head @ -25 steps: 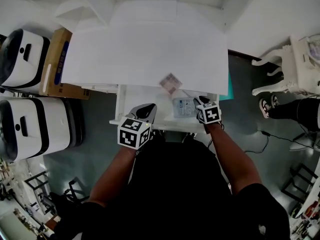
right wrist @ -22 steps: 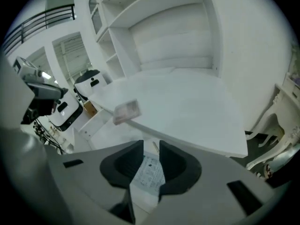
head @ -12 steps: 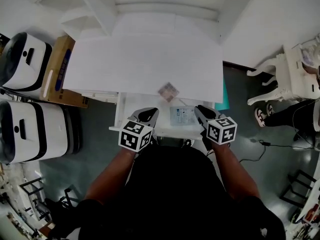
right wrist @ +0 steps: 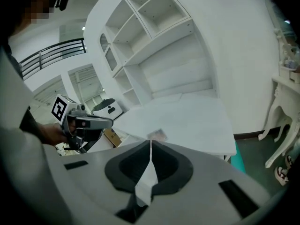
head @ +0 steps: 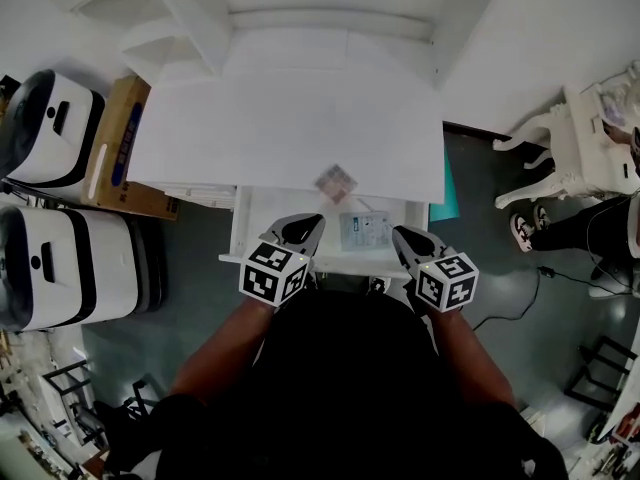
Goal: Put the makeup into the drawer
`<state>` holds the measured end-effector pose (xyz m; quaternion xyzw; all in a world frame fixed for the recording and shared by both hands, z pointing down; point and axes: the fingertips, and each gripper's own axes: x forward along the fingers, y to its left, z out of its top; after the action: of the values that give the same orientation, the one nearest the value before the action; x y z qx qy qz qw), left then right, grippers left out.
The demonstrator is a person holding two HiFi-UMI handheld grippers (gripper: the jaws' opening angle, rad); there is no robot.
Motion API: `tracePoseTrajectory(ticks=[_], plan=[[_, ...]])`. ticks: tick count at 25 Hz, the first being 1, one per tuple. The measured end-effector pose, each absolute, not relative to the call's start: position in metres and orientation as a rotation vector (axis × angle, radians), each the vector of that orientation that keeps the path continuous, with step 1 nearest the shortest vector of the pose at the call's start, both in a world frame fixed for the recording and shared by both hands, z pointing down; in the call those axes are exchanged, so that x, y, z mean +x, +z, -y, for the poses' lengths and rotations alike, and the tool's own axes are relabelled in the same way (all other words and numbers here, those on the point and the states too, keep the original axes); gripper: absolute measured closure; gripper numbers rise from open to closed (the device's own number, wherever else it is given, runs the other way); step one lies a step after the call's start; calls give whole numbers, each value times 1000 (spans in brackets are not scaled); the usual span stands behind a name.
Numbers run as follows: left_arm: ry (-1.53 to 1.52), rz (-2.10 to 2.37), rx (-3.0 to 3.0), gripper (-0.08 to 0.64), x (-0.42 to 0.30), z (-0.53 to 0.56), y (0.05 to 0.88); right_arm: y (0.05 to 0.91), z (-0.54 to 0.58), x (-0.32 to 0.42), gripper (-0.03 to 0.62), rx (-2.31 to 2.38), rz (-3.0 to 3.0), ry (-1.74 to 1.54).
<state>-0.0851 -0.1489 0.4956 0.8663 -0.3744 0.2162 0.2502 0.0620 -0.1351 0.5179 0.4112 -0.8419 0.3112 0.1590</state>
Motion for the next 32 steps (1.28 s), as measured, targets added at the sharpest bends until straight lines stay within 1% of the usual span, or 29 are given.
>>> tracePoseTrajectory(ticks=[20, 24, 32], plan=[[641, 1009, 2380, 551, -81, 143, 500, 523, 131, 58, 557, 1170, 2412, 907], [594, 992, 2354, 551, -80, 143, 503, 526, 132, 60, 557, 1173, 2404, 911], [628, 1041, 2278, 549, -93, 145, 516, 551, 137, 46, 557, 1106, 2363, 993]])
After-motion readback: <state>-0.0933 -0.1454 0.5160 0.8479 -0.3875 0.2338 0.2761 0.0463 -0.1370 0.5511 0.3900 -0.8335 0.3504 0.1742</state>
